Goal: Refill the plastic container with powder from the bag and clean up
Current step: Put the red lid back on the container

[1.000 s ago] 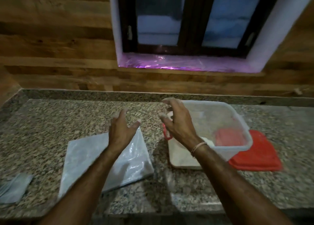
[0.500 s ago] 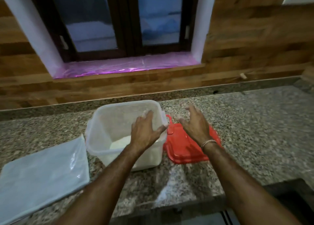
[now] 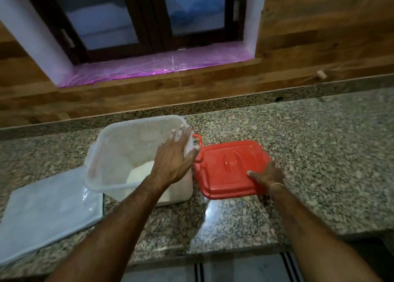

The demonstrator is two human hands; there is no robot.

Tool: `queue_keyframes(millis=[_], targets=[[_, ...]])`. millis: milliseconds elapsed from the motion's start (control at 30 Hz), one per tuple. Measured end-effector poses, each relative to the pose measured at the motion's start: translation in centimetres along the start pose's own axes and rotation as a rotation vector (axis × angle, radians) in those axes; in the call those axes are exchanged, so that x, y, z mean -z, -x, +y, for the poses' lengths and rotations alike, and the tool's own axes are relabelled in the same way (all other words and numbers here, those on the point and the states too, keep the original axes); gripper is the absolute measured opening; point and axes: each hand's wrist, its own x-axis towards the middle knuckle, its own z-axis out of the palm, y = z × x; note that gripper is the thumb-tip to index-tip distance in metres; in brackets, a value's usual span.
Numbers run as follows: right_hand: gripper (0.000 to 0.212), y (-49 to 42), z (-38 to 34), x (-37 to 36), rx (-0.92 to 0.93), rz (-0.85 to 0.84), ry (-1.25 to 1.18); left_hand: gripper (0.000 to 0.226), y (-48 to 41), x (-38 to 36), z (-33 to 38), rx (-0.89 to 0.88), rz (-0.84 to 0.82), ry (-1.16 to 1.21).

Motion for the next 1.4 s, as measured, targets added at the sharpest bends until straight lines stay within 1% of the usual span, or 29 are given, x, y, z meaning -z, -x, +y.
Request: queue_keyframes(millis=[67, 200, 300, 400, 467, 533, 700, 767, 833, 900, 967, 1033, 1067, 1100, 1167, 1233, 1267, 1333, 1367, 1400], targets=[[0.110, 0.3, -0.6, -0.7, 0.018, 0.009, -0.005, 0.079, 0.0, -0.1, -0.1, 0.007, -0.001, 0.002], [0.105, -0.7, -0.7, -1.4, -0.034, -0.001, -0.103, 0.079, 0.1, -0.3, -0.2, 0.008, 0.006, 0.011], [0.093, -1.6, -0.2, -1.0, -0.090, -0.024, -0.354, 0.078, -0.1, -0.2, -0.3, 0.013, 0.011, 0.009], [0.081, -1.6, 0.4, -0.5, -0.067, -0.039, -0.664, 0.074, -0.3, -0.2, -0.6, 0.003, 0.010, 0.002], [0.068, -0.7, 0.7, 0.4, -0.059, -0.077, -0.845, 0.077, -0.4, -0.4, -0.4, -0.004, 0.001, 0.006], [0.061, 0.3, 0.7, 1.5, -0.030, -0.081, -0.947, 0.080, -0.4, -0.4, -0.6, 0.003, 0.004, 0.009], [0.057, 1.7, 1.3, 6.7, 0.054, -0.023, -1.171, 0.083, -0.2, -0.3, -0.3, 0.002, 0.010, 0.026], [0.055, 2.3, 1.2, 9.2, 0.093, -0.017, -1.276, 0.086, -0.1, -0.1, -0.3, 0.013, -0.002, 0.074], [0.054, 3.3, 0.4, 11.2, 0.141, -0.017, -1.352, 0.087, -0.1, 0.3, -0.4, 0.034, -0.018, 0.188], [0.055, 4.6, -1.2, 12.6, 0.187, -0.033, -1.376, 0.079, 0.2, 1.5, 0.2, 0.069, -0.002, 0.423], [0.058, 6.4, -3.4, 13.2, 0.255, -0.083, -1.371, 0.075, 0.4, 3.2, 1.1, 0.139, 0.029, 0.729], [0.053, 8.6, -6.0, 12.9, 0.321, -0.149, -1.309, 0.081, -0.1, 4.8, 1.0, 0.181, 0.067, 1.048], [0.050, 10.0, -7.4, 12.4, 0.342, -0.177, -1.271, 0.083, -0.3, 5.7, 0.4, 0.189, 0.096, 1.151], [0.049, 11.2, -8.8, 11.7, 0.353, -0.201, -1.240, 0.087, -0.4, 6.5, -0.6, 0.207, 0.147, 1.200], [0.051, 13.2, -11.8, 9.6, 0.373, -0.191, -1.180, 0.088, 0.1, 8.2, -3.2, 0.268, 0.269, 1.154], [0.051, 14.8, -14.6, 6.9, 0.397, -0.134, -1.085, 0.083, 1.0, 9.6, -6.8, 0.327, 0.362, 1.090], [0.049, 15.4, -15.9, 5.5, 0.408, -0.101, -1.022, 0.084, 1.4, 10.1, -8.7, 0.359, 0.386, 1.053], [0.047, 16.6, -17.9, 2.8, 0.423, -0.066, -0.913, 0.094, 2.3, 10.8, -12.2, 0.433, 0.411, 0.957], [0.048, 17.3, -18.7, 1.4, 0.430, -0.059, -0.865, 0.100, 2.7, 10.9, -14.0, 0.470, 0.412, 0.926], [0.051, 17.9, -19.3, 0.3, 0.434, -0.049, -0.809, 0.100, 3.1, 10.9, -15.3, 0.499, 0.414, 0.897]])
